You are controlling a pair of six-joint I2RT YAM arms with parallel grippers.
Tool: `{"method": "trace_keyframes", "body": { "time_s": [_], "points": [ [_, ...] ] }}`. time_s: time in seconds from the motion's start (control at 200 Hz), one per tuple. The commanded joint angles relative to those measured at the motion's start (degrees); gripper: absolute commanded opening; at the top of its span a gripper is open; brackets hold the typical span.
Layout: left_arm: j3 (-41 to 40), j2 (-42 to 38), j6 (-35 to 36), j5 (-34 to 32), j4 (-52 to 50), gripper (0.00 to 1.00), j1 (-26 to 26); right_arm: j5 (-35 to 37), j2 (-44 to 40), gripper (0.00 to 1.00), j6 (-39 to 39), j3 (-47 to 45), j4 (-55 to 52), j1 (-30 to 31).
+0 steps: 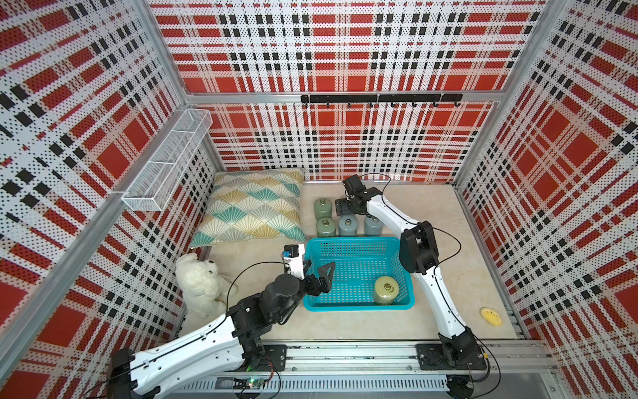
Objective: Take the tea canister out of the basket
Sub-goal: Place the tea canister at the center of the board.
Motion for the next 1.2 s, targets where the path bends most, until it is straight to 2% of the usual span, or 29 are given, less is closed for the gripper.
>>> {"method": "trace_keyframes", "body": {
  "time_s": [0.0, 0.21, 0.596, 0.762, 1.193],
  "points": [
    [0.62, -0.75, 0.86, -0.20, 0.61, 0.99, 0.21, -0.51, 0.41, 0.97, 0.15, 1.18, 0.99, 0.41],
    [0.62, -1.08, 1.04, -0.20, 0.57, 0.99, 0.32, -0.89, -2.70, 1.00, 0.06, -0.56, 1.86, 0.37],
    [0.62, -0.40, 1.99, 0.97, 1.52, 0.99, 0.34, -1.44, -17.14, 1.00, 0.52, -9.91, 5.79, 0.39],
    [0.41, 1.17, 3.14, 4.24, 3.58, 0.99, 0.39, -2.11, -23.84, 1.00, 1.32, -13.73, 4.37, 0.48],
    [-1.01, 7.73, 6.38, 11.72, 11.08, 0.99, 0.18, -1.16, -47.42, 1.00, 3.48, -40.78, 0.50, 4.57]
  ]
}}
